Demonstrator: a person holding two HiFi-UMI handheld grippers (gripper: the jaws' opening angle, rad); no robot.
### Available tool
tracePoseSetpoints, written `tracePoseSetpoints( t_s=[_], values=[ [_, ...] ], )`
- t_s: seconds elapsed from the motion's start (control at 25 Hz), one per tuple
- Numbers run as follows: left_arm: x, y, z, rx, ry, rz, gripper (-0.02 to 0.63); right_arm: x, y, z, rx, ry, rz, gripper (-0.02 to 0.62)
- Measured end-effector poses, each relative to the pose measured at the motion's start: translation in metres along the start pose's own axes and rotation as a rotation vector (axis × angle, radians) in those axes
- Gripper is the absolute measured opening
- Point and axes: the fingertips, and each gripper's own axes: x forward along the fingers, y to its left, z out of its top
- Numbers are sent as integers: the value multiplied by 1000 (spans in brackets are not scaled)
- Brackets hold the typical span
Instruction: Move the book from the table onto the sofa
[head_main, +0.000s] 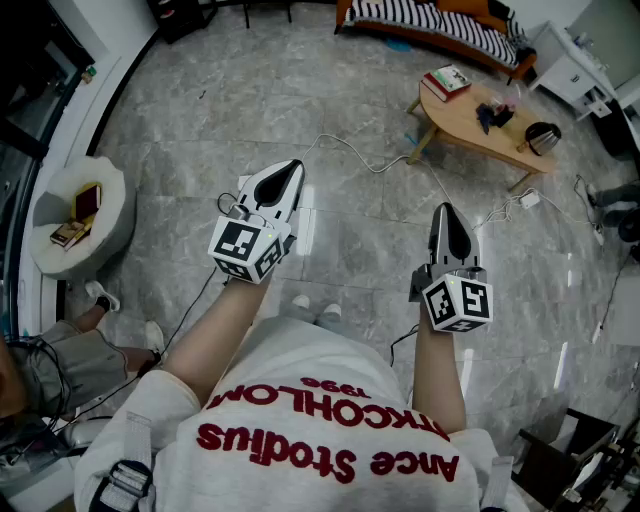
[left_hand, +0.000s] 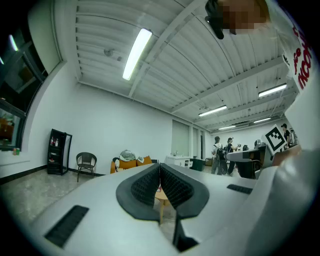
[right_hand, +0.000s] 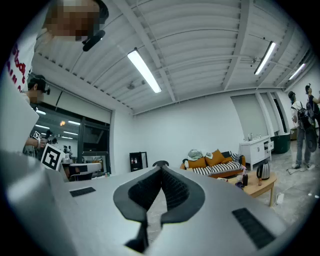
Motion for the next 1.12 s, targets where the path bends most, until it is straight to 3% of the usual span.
tracePoseSetpoints(
  t_s=[0.6, 1.12],
  values=[
    [11, -14, 4, -6, -8, 14, 17, 7, -7, 10, 16, -15, 46, 28],
    [67, -15, -1, -6, -16, -3, 17, 41, -43, 9, 18, -5, 59, 28]
  ],
)
